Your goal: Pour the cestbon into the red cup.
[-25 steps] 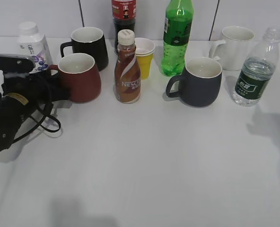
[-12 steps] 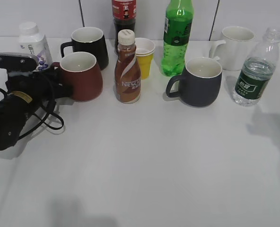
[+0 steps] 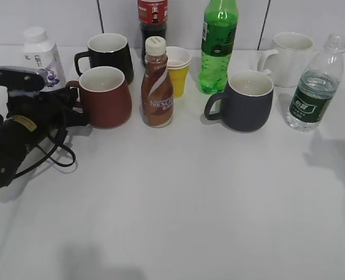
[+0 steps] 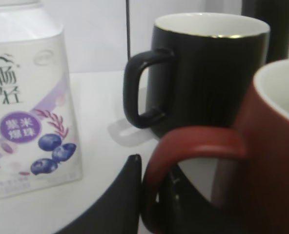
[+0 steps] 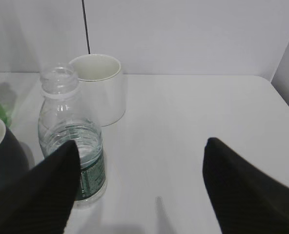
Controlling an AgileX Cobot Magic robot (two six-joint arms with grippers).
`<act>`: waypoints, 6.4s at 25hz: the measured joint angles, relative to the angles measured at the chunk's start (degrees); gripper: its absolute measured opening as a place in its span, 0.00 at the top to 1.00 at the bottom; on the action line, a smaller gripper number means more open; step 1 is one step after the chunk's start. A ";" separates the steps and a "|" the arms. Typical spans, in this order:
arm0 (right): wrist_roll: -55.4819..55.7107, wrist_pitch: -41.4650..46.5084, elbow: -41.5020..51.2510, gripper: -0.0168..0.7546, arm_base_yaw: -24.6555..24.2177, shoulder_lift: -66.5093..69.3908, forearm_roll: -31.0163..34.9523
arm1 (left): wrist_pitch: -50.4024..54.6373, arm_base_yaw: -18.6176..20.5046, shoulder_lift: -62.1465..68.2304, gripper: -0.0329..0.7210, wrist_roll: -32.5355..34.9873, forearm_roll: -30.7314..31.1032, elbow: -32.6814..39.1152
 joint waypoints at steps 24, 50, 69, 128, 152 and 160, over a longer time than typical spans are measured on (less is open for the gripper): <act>0.00 0.00 0.00 0.22 0.00 0.00 -0.05 | -3.99 0.00 -0.27 0.67 0.00 4.06 3.72; 0.04 -0.06 0.00 0.22 0.00 0.00 -0.05 | 0.89 3.73 -0.27 0.50 0.00 14.09 -0.28; 0.04 -0.06 0.00 0.22 0.00 0.00 -0.05 | 4.73 7.20 -0.27 0.48 -6.97 28.87 -3.96; 17.12 -34.85 -16.23 0.37 0.00 52.90 -25.49 | 20.01 0.64 -28.89 0.88 -6.78 28.40 9.49; 10.61 -41.74 -8.43 0.37 0.00 44.37 -42.07 | 14.68 -11.15 -26.44 0.88 -6.78 39.11 8.59; 10.19 -42.56 -7.50 0.37 0.00 43.22 -52.26 | 17.25 -15.80 -22.90 0.88 -6.76 41.03 3.55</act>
